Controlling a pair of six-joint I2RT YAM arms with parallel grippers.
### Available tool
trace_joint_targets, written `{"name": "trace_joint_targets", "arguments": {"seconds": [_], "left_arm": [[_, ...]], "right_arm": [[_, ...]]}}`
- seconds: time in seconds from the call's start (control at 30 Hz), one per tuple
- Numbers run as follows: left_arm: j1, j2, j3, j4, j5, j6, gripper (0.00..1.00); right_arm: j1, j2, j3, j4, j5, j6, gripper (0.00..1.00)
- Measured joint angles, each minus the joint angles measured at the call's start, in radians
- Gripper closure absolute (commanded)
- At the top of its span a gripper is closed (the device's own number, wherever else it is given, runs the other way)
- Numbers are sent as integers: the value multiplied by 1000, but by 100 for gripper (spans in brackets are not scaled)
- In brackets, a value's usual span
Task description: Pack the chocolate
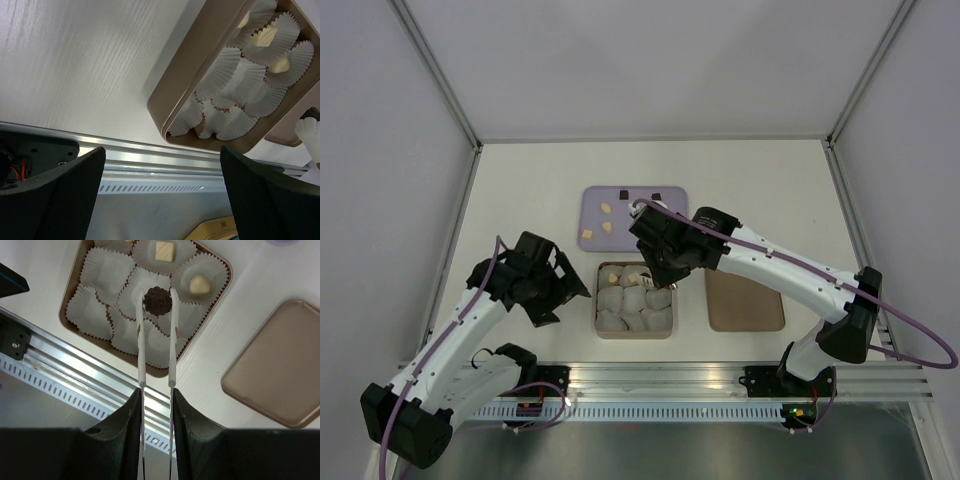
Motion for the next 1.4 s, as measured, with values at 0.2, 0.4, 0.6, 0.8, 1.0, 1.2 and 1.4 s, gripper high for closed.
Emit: {"name": "trace_joint_targets", "arguments": {"seconds": [0.2,0.4,0.6,0.8,1.0,1.2,1.4], "left_arm": [[0,23,0,-21,21,1,0],[0,29,0,-40,27,1,0],[0,11,0,-54,27,1,0],[0,-28,0,-61,27,1,0],[0,-30,0,-72,27,1,0],[0,-18,2,-78,27,1,1],[0,8,24,-85,28,2,0]], "right_arm": [[29,10,-7,-40,22,28,81],[30,20,-58,-57,22,32,82],[32,21,-79,-64,20,28,81],[39,35,-92,-64,14,12,81],[45,77,-93,-57,13,6,81],[47,119,-93,-55,20,6,81],[47,137,-93,-49,29,10,80]]}}
